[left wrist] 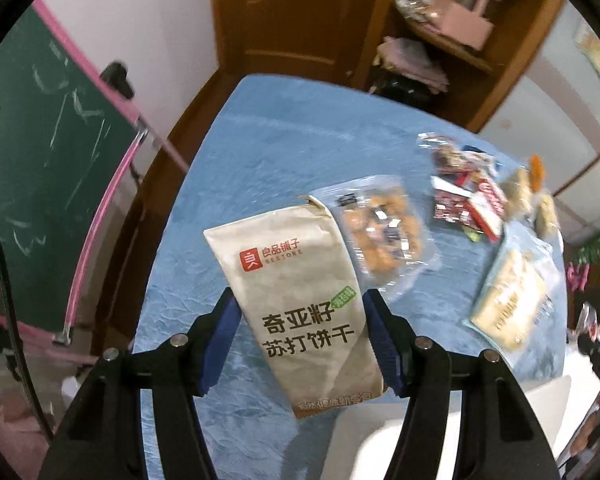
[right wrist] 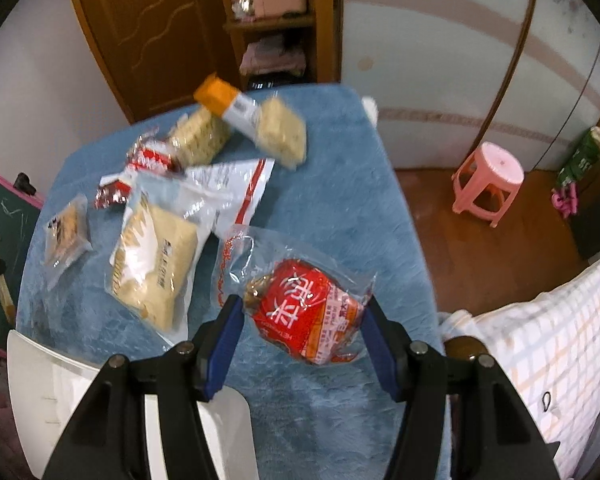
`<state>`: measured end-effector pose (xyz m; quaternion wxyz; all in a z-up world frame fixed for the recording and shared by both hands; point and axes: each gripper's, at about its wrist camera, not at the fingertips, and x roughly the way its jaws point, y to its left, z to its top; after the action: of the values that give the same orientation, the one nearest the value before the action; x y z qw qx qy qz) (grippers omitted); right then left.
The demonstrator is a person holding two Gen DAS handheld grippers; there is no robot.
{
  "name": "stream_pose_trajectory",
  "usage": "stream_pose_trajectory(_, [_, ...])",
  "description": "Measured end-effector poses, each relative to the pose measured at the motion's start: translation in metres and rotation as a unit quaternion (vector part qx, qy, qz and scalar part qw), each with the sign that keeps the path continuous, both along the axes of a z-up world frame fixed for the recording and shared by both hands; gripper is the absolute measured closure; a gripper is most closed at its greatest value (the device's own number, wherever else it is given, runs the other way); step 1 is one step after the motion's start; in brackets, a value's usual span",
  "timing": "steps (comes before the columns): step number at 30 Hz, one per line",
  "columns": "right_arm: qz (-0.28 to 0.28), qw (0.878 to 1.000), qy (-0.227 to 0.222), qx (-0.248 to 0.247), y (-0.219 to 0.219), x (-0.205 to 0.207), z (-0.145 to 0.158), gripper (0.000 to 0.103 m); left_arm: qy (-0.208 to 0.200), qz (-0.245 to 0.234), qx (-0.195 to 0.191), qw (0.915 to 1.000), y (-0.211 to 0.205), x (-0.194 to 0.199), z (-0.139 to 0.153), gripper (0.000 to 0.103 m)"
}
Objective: Organize snacks
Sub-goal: 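Carry both snacks over the white tray and open both tools to drop them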
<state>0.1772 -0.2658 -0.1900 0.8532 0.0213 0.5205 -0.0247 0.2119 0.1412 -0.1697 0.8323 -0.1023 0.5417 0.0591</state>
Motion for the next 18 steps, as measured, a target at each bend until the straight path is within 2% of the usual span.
stream_pose_trajectory(7, [-0.003,0.999,-0.043,-0.005,0.005,-0.017,0.036,0.044,-0.055,-0.036,0.044,0.9969,-0.033,-0.02,0.04,0.042])
stream_pose_trajectory(13, [0.02,0.996,-0.086,-0.007,0.03,-0.042,0.076,0.044,-0.098,-0.059,0.061,0.9916,-0.048,-0.041,0.079,0.042])
stream_pose_trajectory(18, [0.052,0.992,-0.113,-0.003,0.061,-0.076,0.107,0.044,-0.13,-0.096,0.072,0.9843,-0.072,-0.077,0.109,0.042])
